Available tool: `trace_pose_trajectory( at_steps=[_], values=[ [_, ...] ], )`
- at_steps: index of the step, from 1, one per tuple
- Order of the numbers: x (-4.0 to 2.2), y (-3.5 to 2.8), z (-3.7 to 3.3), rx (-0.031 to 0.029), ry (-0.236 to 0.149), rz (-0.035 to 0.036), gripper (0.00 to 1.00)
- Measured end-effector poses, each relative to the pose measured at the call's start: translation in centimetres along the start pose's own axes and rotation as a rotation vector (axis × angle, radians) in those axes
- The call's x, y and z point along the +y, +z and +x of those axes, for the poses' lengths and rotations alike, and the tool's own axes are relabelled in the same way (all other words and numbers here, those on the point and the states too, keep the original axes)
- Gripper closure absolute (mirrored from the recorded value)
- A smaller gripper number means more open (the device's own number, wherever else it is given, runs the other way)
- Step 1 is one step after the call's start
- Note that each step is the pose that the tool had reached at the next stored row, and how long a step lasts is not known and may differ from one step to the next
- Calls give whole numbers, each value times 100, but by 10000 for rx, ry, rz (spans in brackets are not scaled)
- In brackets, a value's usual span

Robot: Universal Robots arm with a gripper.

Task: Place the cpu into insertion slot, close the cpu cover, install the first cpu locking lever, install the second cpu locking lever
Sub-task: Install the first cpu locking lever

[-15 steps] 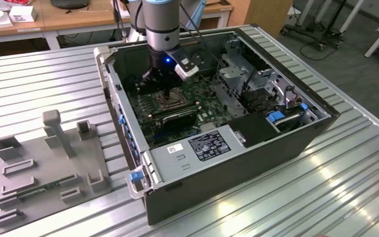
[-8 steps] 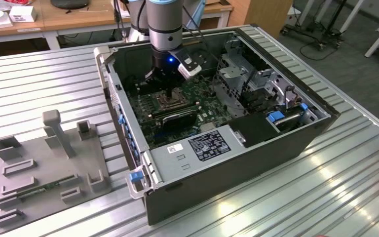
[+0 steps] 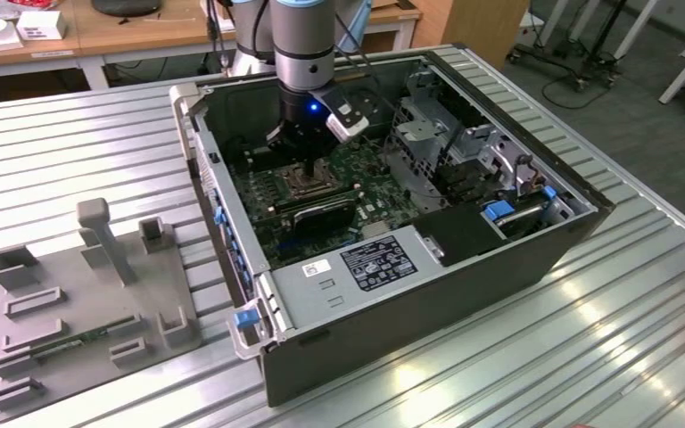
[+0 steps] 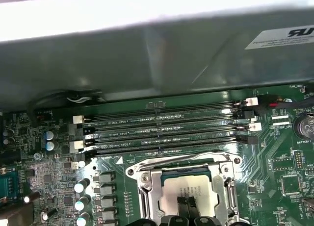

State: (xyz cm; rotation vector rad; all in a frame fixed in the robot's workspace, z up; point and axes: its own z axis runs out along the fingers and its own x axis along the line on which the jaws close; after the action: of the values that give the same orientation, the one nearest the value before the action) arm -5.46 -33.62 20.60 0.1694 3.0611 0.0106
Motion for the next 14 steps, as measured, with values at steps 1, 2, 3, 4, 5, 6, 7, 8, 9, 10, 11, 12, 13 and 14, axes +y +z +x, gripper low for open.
trace_pose_trajectory(
  at_steps=[1, 2, 3, 4, 5, 6, 7, 8, 9, 10, 11, 12, 13, 14],
  values=[
    [0, 0, 0, 0, 1, 0, 90],
    [0, 0, 0, 1, 1, 0, 90],
    [0, 0, -1, 0, -1, 1, 90],
    [0, 0, -1, 0, 0, 0, 90],
    [0, 0, -1, 0, 0, 0, 90],
    [1, -2, -2, 1, 0, 2, 90],
    [1, -6, -2, 2, -1, 3, 90],
    [0, -11, -2, 1, 0, 2, 90],
    [0, -17, -3, 0, 0, 0, 90],
    [1, -20, -3, 0, 0, 0, 90],
    [1, -20, -3, -1, 0, -2, 90],
    [1, -20, -3, -1, 0, -2, 90],
    [1, -20, -3, -1, 0, -2, 90],
    [1, -21, -3, -1, 0, -1, 90]
  ],
)
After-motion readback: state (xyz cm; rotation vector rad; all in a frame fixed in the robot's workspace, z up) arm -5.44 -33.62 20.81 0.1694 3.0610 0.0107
